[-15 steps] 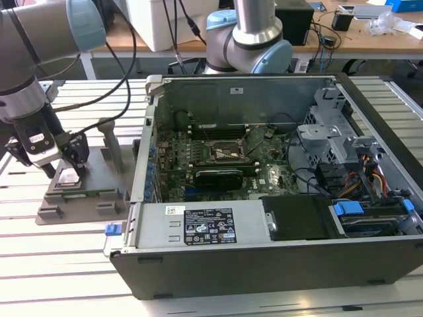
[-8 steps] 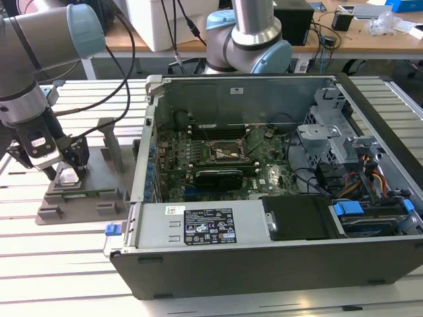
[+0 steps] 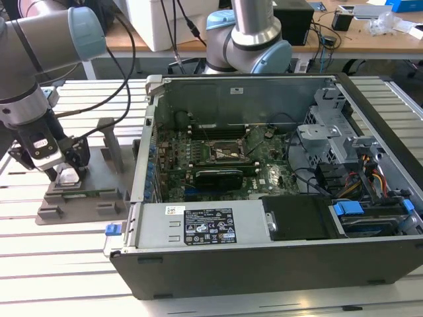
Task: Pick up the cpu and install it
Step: 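Pick up the cpu and move it towards the insertion slot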
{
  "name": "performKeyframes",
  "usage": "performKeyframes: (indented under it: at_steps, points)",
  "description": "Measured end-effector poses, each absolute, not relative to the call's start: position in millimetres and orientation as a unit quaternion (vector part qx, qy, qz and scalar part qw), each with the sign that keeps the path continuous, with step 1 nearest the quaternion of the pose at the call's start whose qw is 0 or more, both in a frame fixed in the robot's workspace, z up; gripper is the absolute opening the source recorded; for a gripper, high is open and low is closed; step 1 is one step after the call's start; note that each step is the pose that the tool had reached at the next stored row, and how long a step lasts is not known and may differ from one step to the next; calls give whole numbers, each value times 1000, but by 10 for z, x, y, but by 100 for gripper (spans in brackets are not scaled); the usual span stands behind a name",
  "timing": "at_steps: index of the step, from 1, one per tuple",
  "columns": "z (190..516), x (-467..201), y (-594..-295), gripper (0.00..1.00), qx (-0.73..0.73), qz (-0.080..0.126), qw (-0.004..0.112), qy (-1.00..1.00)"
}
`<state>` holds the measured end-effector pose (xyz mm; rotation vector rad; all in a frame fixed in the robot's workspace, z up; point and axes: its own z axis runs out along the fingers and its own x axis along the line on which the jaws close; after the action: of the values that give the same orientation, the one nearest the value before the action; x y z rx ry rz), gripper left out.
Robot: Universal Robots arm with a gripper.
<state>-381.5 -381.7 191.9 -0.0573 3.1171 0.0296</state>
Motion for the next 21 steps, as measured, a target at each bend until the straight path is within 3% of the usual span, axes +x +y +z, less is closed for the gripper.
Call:
performKeyframes:
  at_steps: [10,11,21]
  points:
    - [1890,-3790,-3816,65,-18,9,12,1000]
    - [1891,-3791,-3817,55,-18,9,12,1000]
    - [1888,-3790,-3816,55,-18,9,12,1000]
